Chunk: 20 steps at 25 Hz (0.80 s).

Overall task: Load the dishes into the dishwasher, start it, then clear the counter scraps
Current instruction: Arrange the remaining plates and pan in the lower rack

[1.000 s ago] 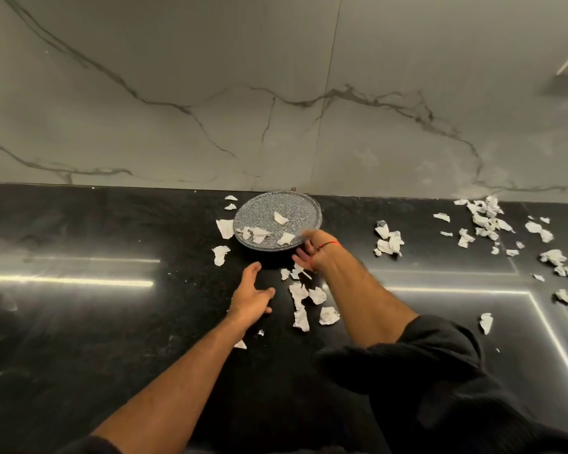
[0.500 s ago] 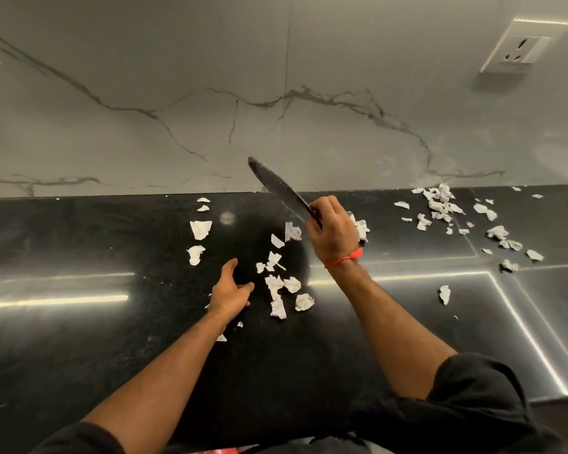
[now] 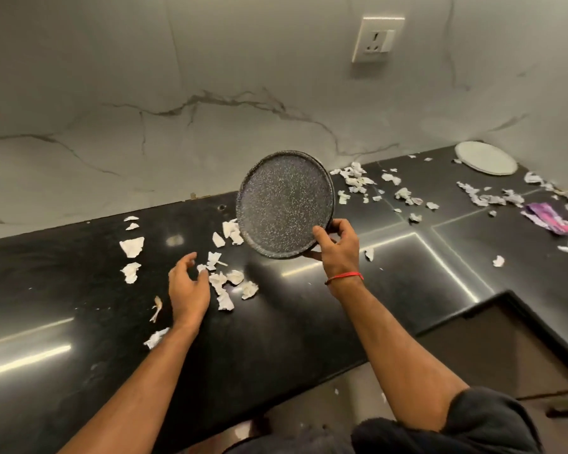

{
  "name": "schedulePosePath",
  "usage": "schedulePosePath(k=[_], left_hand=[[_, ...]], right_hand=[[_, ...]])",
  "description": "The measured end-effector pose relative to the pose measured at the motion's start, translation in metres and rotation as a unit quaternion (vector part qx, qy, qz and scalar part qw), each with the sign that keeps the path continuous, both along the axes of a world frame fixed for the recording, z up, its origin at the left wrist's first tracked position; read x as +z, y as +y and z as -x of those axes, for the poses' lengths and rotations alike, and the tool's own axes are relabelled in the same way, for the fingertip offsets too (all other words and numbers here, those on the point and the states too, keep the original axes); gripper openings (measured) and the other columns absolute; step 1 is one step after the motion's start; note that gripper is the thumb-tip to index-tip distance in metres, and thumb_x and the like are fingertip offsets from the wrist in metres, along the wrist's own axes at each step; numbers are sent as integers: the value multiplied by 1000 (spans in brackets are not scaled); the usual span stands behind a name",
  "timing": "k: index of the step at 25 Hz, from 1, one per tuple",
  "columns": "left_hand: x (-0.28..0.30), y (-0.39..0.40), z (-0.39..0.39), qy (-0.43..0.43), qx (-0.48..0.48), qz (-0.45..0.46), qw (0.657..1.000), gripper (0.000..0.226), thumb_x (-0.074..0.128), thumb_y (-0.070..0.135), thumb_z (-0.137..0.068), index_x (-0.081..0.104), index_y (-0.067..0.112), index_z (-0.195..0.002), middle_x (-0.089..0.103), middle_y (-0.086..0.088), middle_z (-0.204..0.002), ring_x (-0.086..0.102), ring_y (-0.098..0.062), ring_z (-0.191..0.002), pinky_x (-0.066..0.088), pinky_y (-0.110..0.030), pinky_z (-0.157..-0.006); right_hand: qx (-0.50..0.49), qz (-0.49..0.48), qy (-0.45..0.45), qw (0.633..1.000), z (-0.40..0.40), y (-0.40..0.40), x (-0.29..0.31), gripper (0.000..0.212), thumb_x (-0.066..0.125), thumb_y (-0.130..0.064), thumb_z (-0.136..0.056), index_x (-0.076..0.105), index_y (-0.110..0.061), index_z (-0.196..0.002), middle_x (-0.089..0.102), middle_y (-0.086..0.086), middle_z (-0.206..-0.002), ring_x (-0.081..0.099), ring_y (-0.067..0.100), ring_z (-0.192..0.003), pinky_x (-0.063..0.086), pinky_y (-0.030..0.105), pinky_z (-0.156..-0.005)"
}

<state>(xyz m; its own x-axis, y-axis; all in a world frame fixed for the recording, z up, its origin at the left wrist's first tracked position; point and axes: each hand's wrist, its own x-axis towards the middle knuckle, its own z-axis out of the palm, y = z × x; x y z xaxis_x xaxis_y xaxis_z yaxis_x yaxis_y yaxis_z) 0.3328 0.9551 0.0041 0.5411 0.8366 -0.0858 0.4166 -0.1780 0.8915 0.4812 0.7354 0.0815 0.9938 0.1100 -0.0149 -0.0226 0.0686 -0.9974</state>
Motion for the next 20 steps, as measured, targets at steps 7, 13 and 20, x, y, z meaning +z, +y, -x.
schedulePosePath(k=[7,13,20], left_hand=[[75,-177,-19,-152,-228,304,912,44,48,52,-103,55,21,-133,69,-6,-124,72,-26,-98,62,-46,-69],[70,-339,14,-101,-317,383,862,39,57,10,-99,52,20,-136,68,-12,-125,68,-34,-108,60,-54,-76],[67,-522,69,74,-523,307,792,46,56,4,-96,52,23,-138,64,-12,-125,68,-26,-91,62,-55,-73]], right_hand=[[-86,-163,129,974,81,-159,2,7,63,-2,-91,61,-8,-92,66,14,-92,69,22,-70,57,37,-52],[-191,-160,138,958,193,-317,-25,14,67,-13,-92,63,-5,-102,68,15,-90,67,34,-79,61,40,-60],[-386,144,35,911,371,-485,-79,57,55,-25,-89,46,-39,-143,44,-5,-149,40,5,-138,36,44,-115]])
